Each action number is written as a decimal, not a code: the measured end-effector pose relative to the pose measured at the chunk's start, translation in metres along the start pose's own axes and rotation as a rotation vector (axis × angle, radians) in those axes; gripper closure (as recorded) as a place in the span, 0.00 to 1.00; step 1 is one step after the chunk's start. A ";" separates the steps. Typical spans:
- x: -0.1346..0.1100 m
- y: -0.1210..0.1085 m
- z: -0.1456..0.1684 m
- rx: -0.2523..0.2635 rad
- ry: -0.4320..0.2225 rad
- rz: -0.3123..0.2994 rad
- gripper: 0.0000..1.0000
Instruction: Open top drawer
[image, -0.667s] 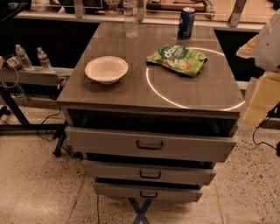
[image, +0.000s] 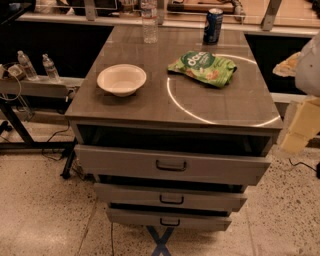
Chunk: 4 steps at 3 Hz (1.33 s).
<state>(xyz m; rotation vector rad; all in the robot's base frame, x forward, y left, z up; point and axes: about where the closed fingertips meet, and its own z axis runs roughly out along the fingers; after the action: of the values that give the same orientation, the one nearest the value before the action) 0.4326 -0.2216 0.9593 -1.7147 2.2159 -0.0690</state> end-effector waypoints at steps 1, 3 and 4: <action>0.017 0.018 0.031 -0.021 -0.039 0.008 0.00; 0.048 0.054 0.135 -0.098 -0.137 -0.005 0.00; 0.048 0.054 0.137 -0.099 -0.138 -0.003 0.00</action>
Offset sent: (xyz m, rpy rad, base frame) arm -0.0285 -0.0186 -0.1665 0.1530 0.0751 0.0374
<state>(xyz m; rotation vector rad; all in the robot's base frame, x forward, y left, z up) 0.4116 -0.2298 0.8061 -1.7182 2.1484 0.1561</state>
